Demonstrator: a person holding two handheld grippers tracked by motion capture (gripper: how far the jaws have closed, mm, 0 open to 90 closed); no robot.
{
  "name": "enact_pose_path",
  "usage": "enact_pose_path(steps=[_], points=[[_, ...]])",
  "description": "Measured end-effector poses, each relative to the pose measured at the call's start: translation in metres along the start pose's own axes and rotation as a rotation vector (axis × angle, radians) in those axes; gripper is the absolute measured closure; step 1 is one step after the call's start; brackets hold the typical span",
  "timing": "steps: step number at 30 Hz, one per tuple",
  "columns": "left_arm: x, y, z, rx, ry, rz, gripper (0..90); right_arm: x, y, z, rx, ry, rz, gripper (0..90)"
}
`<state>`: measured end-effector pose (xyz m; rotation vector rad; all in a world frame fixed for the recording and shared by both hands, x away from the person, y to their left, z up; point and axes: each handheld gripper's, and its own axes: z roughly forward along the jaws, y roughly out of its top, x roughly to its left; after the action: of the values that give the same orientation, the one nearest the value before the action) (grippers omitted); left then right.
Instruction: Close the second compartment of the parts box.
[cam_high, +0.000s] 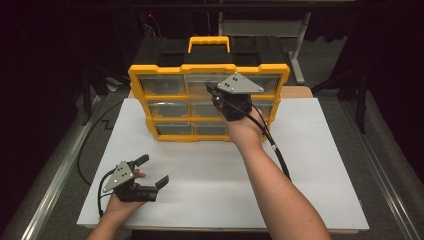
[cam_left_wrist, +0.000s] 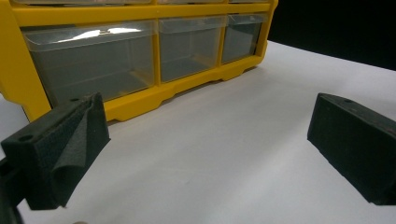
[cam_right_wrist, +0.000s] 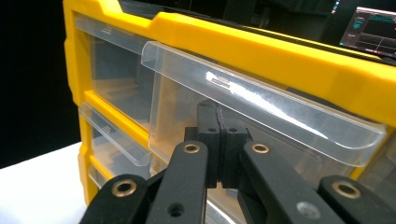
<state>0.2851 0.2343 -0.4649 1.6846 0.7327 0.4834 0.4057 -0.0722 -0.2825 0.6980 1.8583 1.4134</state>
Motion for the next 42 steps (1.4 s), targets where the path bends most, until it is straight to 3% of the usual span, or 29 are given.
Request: enact_pose_path(steps=[12,24,34,42], points=[[0.001,0.000,-0.001,0.000,0.002,-0.001,0.2,-0.007,0.002,0.012,0.020,-0.018,0.004,90.0],[0.002,0.000,0.000,0.000,0.007,0.000,0.2,-0.005,0.002,0.010,0.024,-0.015,0.010,90.0],[0.001,0.000,0.001,0.006,0.013,0.003,0.2,0.009,0.003,-0.020,-0.011,0.029,0.002,90.0],[0.003,0.000,0.000,0.010,0.025,0.004,0.2,0.009,-0.015,-0.048,-0.012,0.044,0.002,90.0]])
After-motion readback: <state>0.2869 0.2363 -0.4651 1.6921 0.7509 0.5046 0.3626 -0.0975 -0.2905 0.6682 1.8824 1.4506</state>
